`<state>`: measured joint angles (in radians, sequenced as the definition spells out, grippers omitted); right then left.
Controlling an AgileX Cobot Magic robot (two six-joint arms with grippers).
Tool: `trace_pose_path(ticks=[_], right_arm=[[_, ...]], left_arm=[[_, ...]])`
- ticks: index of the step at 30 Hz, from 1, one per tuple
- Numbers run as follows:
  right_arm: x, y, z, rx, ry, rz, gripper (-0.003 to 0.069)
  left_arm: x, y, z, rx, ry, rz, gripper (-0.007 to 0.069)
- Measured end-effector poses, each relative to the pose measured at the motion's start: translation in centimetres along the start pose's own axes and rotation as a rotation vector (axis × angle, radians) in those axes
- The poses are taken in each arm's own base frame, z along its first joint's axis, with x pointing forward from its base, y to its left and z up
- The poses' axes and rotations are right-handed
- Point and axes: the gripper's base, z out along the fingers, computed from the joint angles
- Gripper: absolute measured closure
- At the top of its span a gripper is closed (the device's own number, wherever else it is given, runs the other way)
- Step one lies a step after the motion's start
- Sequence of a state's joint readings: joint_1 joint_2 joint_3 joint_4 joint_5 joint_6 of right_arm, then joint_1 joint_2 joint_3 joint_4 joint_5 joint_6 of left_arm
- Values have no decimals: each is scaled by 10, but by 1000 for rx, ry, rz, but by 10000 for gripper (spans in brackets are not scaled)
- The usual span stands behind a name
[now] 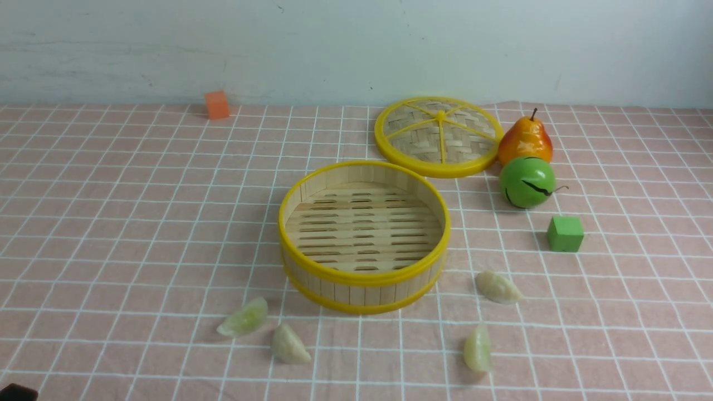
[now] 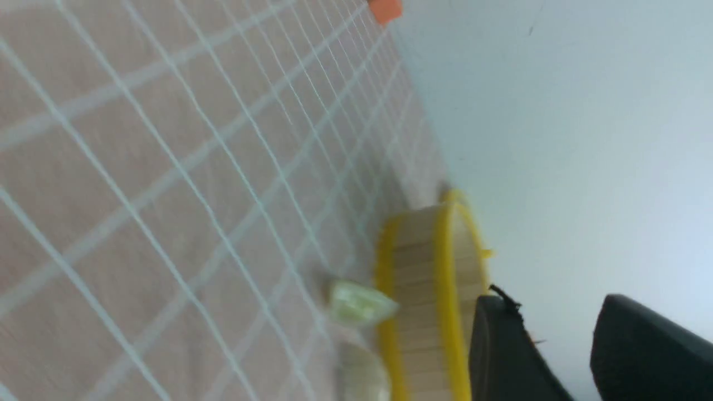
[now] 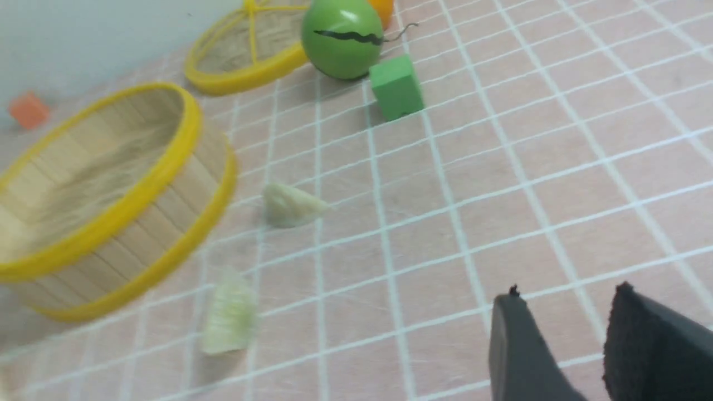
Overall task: Put the dumplings into the steamer on the table with the pink tablecloth.
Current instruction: 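Reach for and grasp a dumpling on the table with the left gripper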
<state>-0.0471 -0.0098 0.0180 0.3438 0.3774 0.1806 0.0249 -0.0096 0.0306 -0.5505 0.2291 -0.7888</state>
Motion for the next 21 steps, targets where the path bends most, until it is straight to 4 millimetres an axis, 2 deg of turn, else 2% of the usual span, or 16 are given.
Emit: trace_pose_path(ticks=[1, 2, 3, 6, 8, 15, 17, 18, 21], right_arm=[[1, 3, 0, -40, 10, 108, 420], [2, 5, 0, -66, 17, 176, 420], [2, 6, 0, -71, 18, 190, 420], [2, 14, 0, -155, 36, 408, 420], [1, 16, -1, -187, 40, 493, 420], [-1, 18, -1, -208, 31, 549, 420], [-2, 18, -1, -210, 19, 559, 420], [-2, 18, -1, -210, 19, 560, 420], [-2, 20, -2, -220, 31, 513, 420]], left_arm=[[1, -1, 0, 15, 8, -113, 387], [1, -2, 0, 19, 9, -143, 387], [1, -2, 0, 19, 9, -143, 387], [1, -2, 0, 25, 11, -179, 387], [1, -2, 0, 24, 15, -188, 387], [0, -4, 0, 41, -1, -135, 387], [-2, -18, -4, 71, 2, 14, 394], [-2, -19, -4, 74, 2, 29, 396], [-3, -50, -16, 100, 43, 336, 456]])
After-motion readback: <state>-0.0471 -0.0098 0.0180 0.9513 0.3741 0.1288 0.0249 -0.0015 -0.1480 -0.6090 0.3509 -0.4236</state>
